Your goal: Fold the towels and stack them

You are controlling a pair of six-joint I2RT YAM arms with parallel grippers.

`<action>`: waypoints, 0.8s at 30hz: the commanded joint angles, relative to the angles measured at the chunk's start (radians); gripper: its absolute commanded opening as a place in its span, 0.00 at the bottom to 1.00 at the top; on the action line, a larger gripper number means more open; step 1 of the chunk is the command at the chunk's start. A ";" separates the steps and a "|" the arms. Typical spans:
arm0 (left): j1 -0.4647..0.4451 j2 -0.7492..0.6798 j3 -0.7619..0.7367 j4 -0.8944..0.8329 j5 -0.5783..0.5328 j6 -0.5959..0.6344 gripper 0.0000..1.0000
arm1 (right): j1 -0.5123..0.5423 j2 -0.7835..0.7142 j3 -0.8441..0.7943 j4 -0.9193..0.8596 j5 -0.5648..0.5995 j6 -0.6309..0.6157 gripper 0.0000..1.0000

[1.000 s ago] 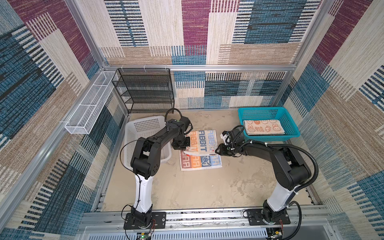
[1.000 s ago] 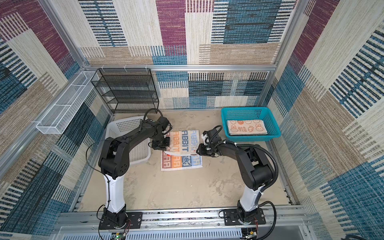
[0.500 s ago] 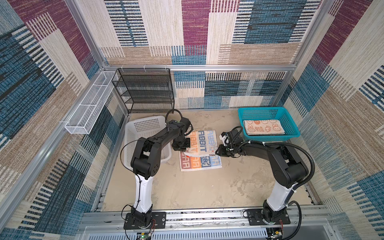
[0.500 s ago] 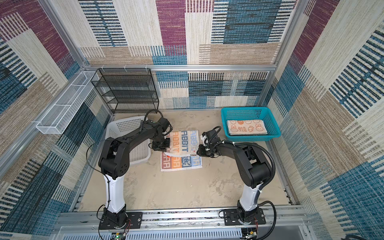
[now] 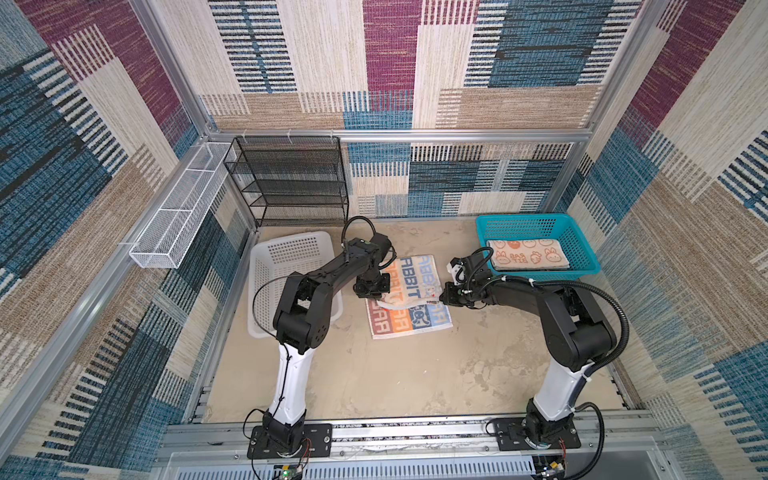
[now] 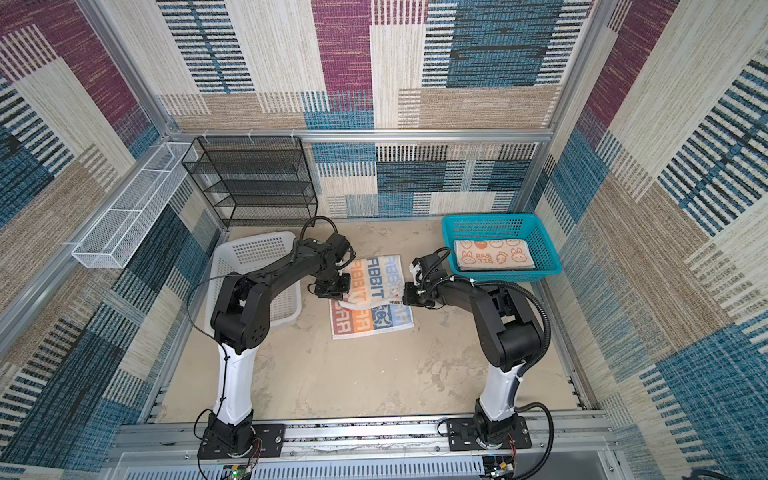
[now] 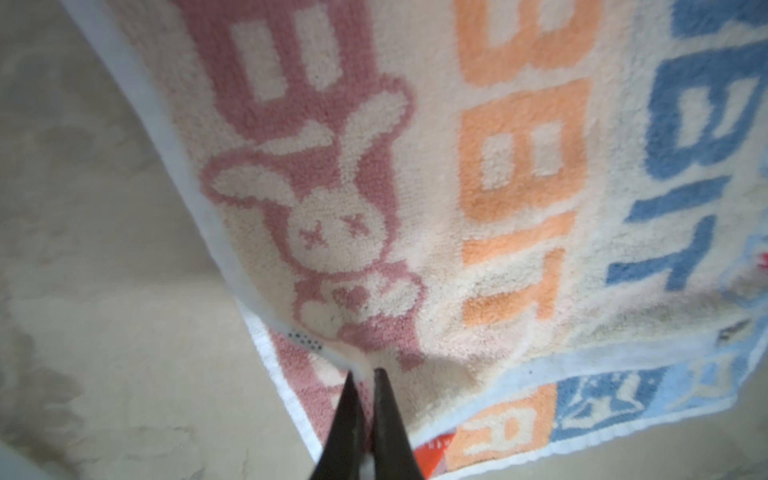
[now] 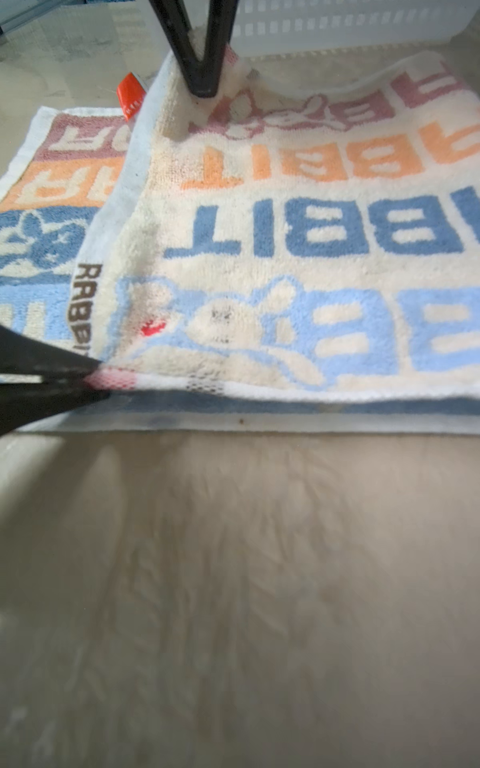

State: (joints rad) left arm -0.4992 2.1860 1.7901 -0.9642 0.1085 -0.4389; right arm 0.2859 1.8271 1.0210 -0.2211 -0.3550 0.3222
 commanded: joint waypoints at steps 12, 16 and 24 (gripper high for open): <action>-0.025 -0.085 0.155 -0.137 -0.066 0.042 0.00 | -0.025 -0.229 0.032 -0.126 0.022 -0.023 0.00; -0.066 -0.137 0.046 -0.119 -0.079 0.020 0.00 | -0.026 -0.302 -0.055 -0.112 -0.004 -0.010 0.00; -0.102 -0.146 -0.155 -0.025 -0.070 -0.015 0.00 | -0.005 -0.289 -0.263 0.010 -0.057 0.040 0.00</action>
State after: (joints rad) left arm -0.5976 2.0380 1.6592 -1.0176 0.0563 -0.4412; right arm 0.2756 1.5314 0.7902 -0.2890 -0.3862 0.3298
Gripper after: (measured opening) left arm 0.066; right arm 0.065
